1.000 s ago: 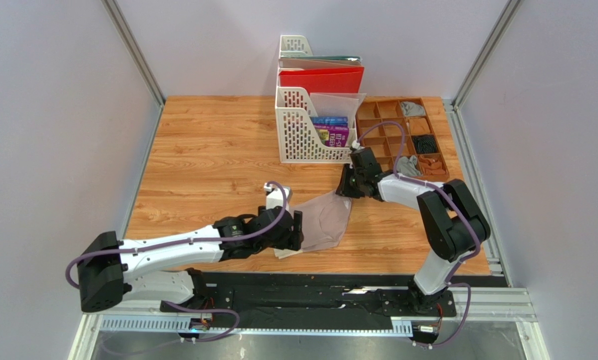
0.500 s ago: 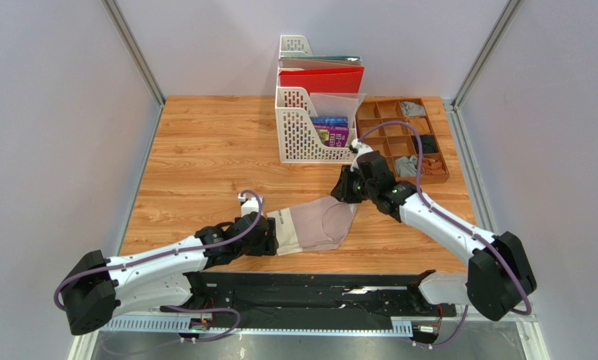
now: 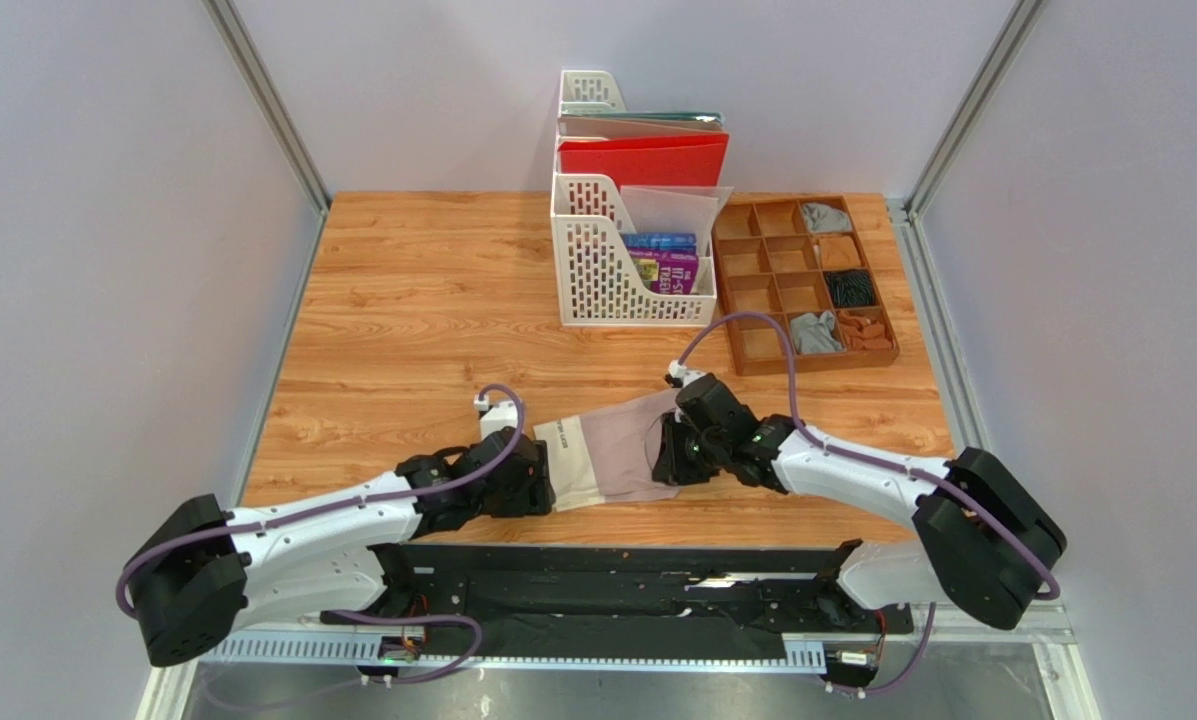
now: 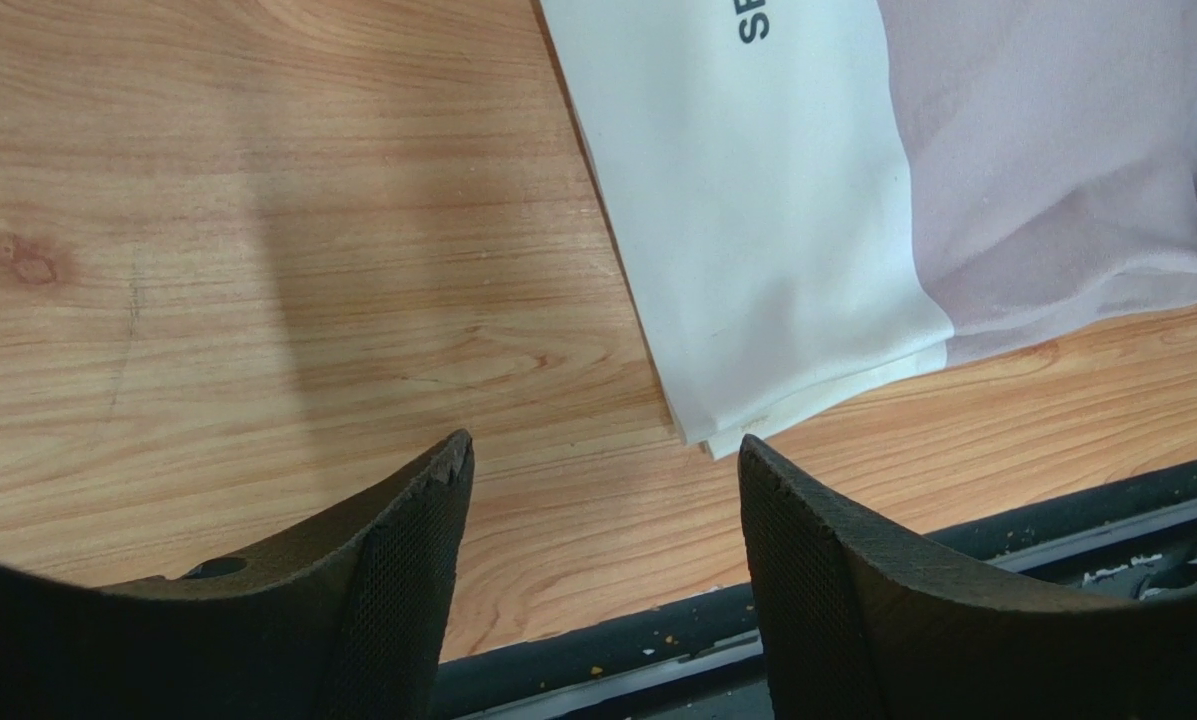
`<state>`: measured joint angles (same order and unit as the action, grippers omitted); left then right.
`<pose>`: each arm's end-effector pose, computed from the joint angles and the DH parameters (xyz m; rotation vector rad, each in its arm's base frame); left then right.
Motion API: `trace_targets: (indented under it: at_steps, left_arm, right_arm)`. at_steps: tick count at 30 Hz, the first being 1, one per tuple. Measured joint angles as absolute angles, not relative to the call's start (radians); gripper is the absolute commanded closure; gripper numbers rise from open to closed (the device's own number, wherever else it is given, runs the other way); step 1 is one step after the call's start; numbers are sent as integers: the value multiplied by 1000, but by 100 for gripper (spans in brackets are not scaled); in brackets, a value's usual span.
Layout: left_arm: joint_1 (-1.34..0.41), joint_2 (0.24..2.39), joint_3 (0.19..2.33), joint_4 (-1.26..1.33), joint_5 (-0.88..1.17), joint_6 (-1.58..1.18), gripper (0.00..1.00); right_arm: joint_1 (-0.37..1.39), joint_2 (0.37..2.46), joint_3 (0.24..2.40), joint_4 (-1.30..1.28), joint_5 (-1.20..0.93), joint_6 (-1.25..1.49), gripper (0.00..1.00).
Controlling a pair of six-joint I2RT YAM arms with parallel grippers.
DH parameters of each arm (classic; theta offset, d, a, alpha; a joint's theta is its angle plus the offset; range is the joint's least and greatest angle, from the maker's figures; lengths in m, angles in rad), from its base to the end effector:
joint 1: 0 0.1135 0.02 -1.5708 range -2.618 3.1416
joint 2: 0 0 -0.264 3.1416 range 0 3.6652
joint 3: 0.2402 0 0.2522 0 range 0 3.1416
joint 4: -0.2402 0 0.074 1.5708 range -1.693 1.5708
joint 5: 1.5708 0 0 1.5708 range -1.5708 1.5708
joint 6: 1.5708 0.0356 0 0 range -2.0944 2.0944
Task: Roll the underwear
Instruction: Adjust the underwear at the center of the board.
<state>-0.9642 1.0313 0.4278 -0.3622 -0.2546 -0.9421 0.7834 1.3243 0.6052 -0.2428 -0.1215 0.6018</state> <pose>0.1110 -0.1443 0.1612 -0.0737 2.5527 -0.4602 0.1684 0.1738 0.1636 -0.2931 2.6559 0.6611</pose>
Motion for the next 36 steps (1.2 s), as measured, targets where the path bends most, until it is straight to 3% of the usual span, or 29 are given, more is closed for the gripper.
trace_targets:
  at_steps: [29, 36]
  left_arm:
    - [-963, 1050, 382, -224, -233, -1054, 34]
    - [-962, 1078, 379, -162, -212, -1073, 36]
  right_arm:
    - [810, 1254, 521, -303, 12, 620, 88]
    - [811, 1102, 544, -392, 55, 625, 84]
